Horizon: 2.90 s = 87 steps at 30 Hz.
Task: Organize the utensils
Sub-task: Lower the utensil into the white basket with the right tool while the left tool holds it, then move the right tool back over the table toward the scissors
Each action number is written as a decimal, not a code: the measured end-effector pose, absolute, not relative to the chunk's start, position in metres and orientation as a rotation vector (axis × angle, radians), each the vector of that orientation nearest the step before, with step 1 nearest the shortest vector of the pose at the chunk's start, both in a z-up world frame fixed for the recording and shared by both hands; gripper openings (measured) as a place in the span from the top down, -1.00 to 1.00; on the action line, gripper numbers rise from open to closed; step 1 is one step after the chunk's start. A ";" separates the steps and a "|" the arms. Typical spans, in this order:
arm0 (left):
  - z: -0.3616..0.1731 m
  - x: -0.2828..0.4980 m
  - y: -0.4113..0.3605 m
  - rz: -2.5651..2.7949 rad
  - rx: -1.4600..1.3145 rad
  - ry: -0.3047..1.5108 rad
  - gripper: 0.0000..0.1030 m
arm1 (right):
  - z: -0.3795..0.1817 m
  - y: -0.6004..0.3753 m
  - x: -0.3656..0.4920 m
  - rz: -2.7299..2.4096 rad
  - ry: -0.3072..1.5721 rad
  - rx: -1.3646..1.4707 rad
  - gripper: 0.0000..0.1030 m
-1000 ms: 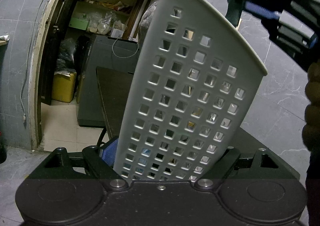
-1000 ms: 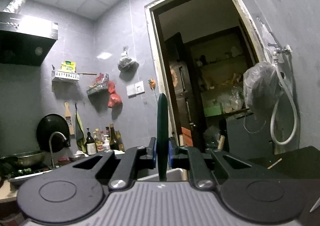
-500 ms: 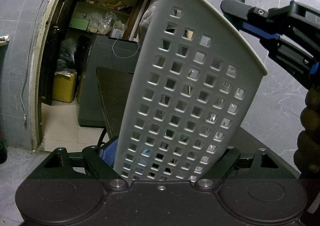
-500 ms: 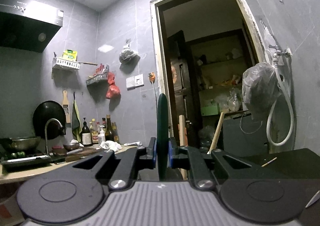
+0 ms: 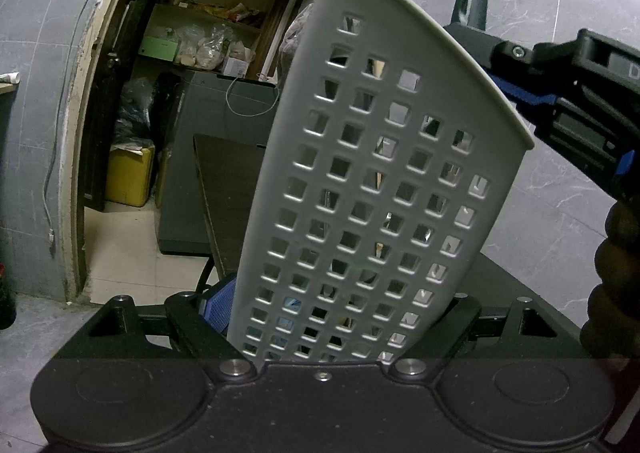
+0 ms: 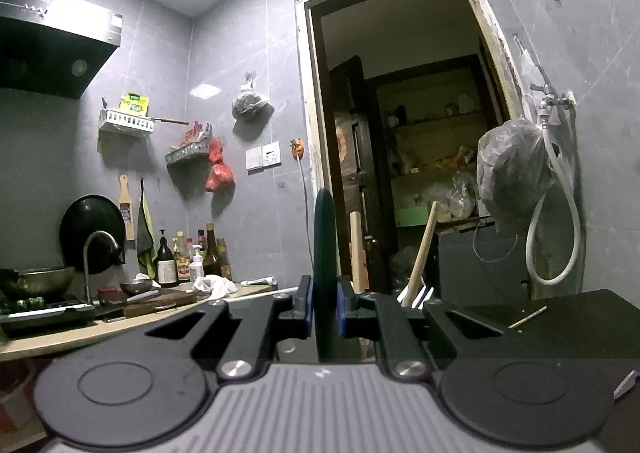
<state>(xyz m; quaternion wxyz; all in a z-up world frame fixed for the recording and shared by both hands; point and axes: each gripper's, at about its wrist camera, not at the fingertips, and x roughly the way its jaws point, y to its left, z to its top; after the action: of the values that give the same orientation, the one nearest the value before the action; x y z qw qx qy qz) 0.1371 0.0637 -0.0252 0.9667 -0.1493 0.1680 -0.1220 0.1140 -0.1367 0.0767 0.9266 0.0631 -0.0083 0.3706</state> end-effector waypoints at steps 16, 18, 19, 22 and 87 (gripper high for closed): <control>-0.025 0.137 0.064 -0.246 -0.302 0.340 -0.69 | 0.073 -0.149 0.103 0.739 -0.061 0.153 -0.13; -0.025 0.137 0.064 -0.245 -0.301 0.341 -0.69 | 0.072 -0.156 0.101 0.723 -0.073 0.170 -0.26; -0.025 0.137 0.063 -0.245 -0.301 0.341 -0.69 | 0.071 -0.161 0.099 0.713 -0.077 0.181 -0.39; -0.024 0.136 0.064 -0.241 -0.298 0.343 -0.69 | 0.065 -0.178 0.098 0.668 -0.079 0.219 -0.75; -0.026 0.153 0.068 -0.312 -0.303 0.346 -0.71 | 0.019 -0.259 0.402 -0.137 0.720 0.030 -0.99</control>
<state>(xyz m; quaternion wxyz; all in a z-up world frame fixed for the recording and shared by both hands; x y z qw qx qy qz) 0.1533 0.0684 -0.0258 0.9616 -0.1495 0.1710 -0.1539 0.4024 -0.2595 0.0195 0.9335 0.0149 0.3521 -0.0669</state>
